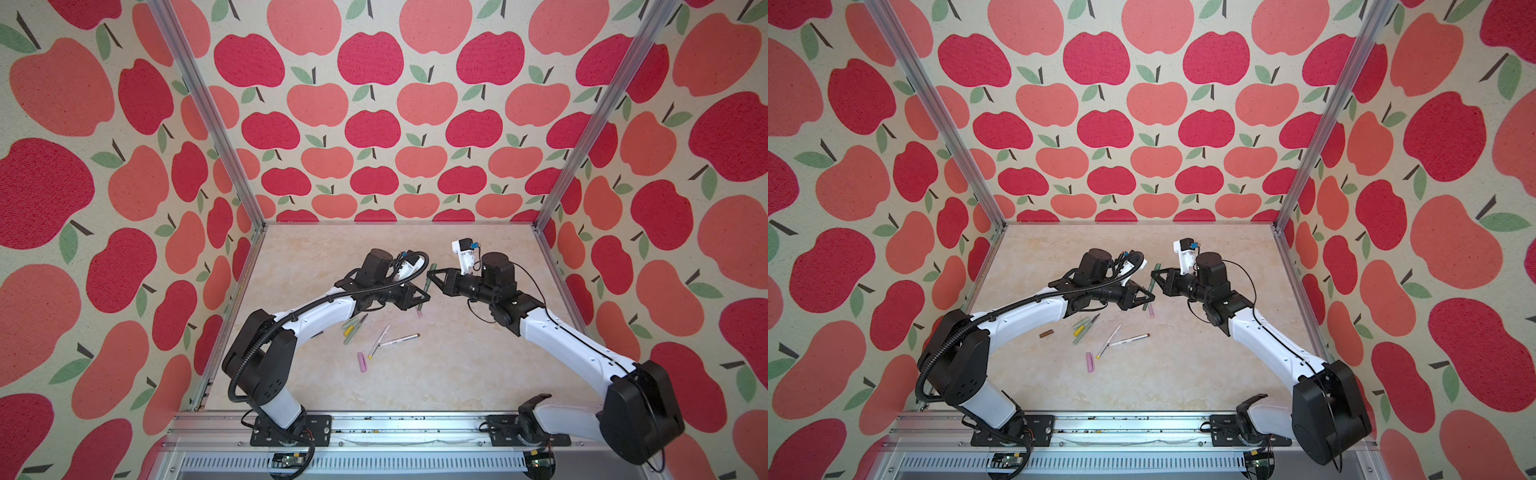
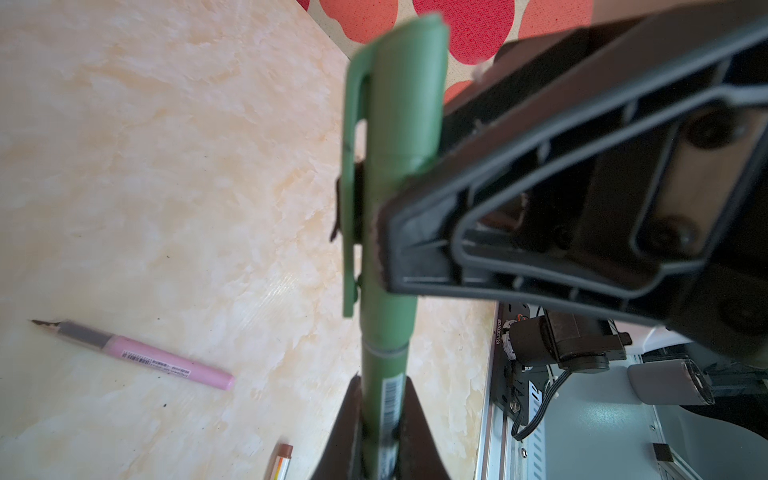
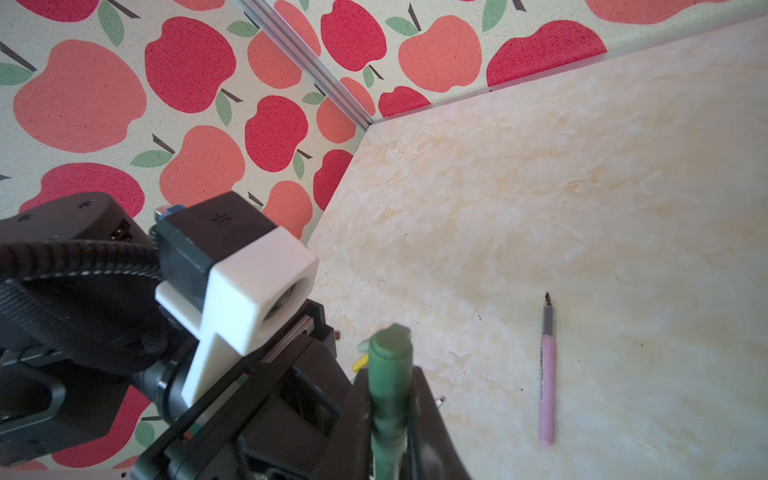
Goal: Insert the pens into the pen caps
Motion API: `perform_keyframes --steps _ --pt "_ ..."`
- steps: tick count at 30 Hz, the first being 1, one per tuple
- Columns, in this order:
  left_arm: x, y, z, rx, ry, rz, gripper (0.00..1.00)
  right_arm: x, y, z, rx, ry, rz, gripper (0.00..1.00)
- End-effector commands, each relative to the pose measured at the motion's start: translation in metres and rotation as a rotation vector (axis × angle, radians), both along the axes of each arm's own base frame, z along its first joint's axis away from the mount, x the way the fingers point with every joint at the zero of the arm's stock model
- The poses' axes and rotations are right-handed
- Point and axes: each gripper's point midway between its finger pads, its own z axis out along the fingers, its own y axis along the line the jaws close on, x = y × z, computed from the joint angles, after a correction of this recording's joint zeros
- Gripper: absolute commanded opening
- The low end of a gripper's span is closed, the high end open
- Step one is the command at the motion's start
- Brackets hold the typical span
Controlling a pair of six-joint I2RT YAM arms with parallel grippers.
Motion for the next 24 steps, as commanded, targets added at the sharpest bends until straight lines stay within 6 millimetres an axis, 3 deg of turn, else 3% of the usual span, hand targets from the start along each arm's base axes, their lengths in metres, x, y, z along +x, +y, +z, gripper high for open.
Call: perform_keyframes --steps 1,4,9,15,19,24 --pt "0.081 0.02 0.109 -0.196 -0.331 0.241 0.0 -0.067 0.007 -0.065 -0.127 0.31 0.198 0.06" --pt "0.077 0.021 0.095 -0.182 -0.286 0.239 0.0 -0.047 0.002 -0.039 -0.07 0.26 0.158 0.08" --pt "0.063 0.019 0.054 -0.135 -0.184 0.232 0.0 -0.011 -0.011 0.02 0.013 0.129 0.077 0.14" --pt "0.043 0.009 0.007 -0.064 -0.079 0.219 0.0 0.009 -0.029 0.08 0.067 -0.007 0.024 0.27" --pt "0.034 0.0 -0.009 -0.048 -0.036 0.21 0.0 0.011 -0.037 0.094 0.08 -0.04 0.012 0.39" --pt "0.033 -0.013 -0.025 -0.021 0.027 0.229 0.0 0.01 -0.054 0.094 0.042 -0.06 -0.049 0.5"
